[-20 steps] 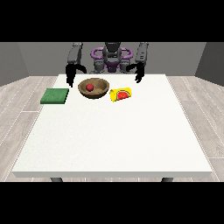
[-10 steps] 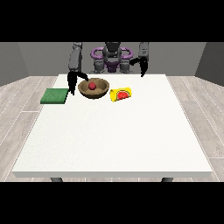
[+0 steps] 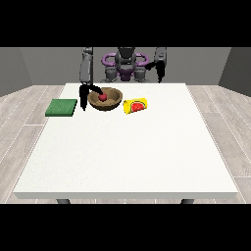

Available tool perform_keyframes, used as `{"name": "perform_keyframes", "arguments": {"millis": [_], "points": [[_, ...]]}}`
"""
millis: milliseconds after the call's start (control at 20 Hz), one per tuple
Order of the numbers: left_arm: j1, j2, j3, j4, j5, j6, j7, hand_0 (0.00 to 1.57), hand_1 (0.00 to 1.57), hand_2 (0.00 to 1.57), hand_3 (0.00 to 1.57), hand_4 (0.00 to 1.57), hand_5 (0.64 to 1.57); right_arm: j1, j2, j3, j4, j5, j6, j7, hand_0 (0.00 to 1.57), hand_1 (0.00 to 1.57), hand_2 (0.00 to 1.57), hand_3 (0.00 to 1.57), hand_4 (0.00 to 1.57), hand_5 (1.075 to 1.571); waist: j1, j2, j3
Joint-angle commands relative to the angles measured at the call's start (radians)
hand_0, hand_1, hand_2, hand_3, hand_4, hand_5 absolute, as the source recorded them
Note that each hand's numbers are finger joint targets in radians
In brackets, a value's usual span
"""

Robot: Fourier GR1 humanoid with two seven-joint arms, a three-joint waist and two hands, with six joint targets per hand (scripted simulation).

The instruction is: Pick the cup and pour the ball into the bowl, then pick the bowl and place it on the pad

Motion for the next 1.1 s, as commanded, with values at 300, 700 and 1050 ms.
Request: {"name": "perform_keyframes", "arguments": {"millis": [300,700,1050], "points": [[-0.014,-0.002,-0.005,-0.060,-0.012,-0.024,-0.004,0.00,0.00,0.00,0.00,0.95,1.425,-0.053,0.024,-0.081,0.118,-0.100,0.001,0.025,0.33,0.33,0.00,0.00,0.66,1.508,0.041,0.075,0.0046],[0.013,0.026,0.005,-0.081,-0.003,-0.045,-0.028,0.00,0.00,0.00,0.00,1.00,1.387,0.026,-0.013,-0.130,0.065,-0.137,-0.080,0.047,1.57,1.57,1.57,1.57,0.95,1.493,0.061,0.083,0.0029],[0.056,0.058,0.098,0.046,0.052,-0.079,-0.057,0.00,0.00,0.00,0.00,1.12,1.358,-0.022,-0.033,-0.059,-0.028,-0.107,-0.202,0.263,1.57,1.57,1.57,1.53,0.94,1.495,-0.036,-0.063,0.0032]]}}
